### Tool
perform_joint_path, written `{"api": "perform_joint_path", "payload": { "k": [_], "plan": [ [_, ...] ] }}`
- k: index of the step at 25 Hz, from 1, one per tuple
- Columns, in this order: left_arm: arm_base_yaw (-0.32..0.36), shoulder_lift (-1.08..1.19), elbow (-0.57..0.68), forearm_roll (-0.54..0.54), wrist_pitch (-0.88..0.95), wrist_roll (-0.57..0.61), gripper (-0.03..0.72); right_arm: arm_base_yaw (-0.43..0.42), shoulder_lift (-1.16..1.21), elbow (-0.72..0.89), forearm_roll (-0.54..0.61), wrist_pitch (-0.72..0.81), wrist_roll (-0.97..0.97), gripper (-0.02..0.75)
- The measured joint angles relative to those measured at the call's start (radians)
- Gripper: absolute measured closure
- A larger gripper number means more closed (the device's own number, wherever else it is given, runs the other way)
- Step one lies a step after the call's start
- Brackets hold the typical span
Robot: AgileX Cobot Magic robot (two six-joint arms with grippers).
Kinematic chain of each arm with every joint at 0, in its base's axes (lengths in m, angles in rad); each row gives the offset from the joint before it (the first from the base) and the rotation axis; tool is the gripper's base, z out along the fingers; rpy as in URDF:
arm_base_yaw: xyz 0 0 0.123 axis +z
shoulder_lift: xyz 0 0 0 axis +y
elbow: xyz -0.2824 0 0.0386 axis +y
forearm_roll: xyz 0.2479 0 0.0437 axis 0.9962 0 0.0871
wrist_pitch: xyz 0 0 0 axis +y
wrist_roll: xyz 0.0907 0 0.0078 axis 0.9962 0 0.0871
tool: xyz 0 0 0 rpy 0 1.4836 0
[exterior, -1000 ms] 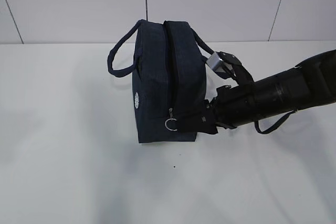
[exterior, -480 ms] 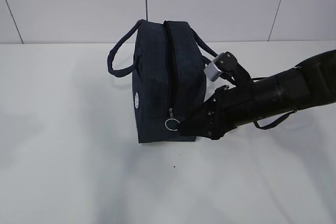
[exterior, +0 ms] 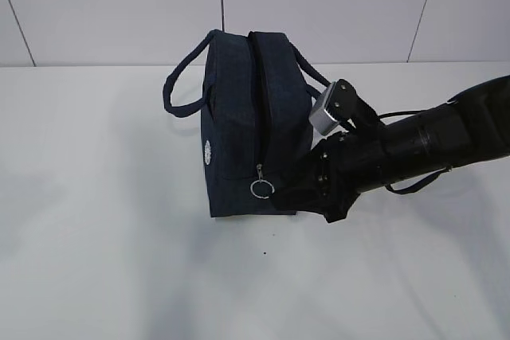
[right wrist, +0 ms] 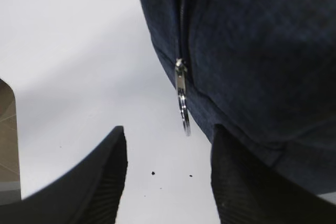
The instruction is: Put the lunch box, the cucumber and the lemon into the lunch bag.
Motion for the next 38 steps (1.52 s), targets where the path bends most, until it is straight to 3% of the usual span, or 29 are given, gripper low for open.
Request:
{"api": "perform_joint_path", "payload": {
  "k": [11,20,38],
  "plan": [
    [0.000,0.000,0.000,0.000,0.000,0.000,0.449,0.000,0.035,0.000,0.004,0.018,-0.022,0.351],
    [0.000,0.000,0.000,0.000,0.003,0.000,0.449,0.000,0.050,0.000,0.098,0.021,-0.073,0.351],
    [0.000,0.000,0.000,0.000,0.007,0.000,0.449,0.000,0.070,0.000,0.136,0.089,-0.100,0.351]
  ]
}}
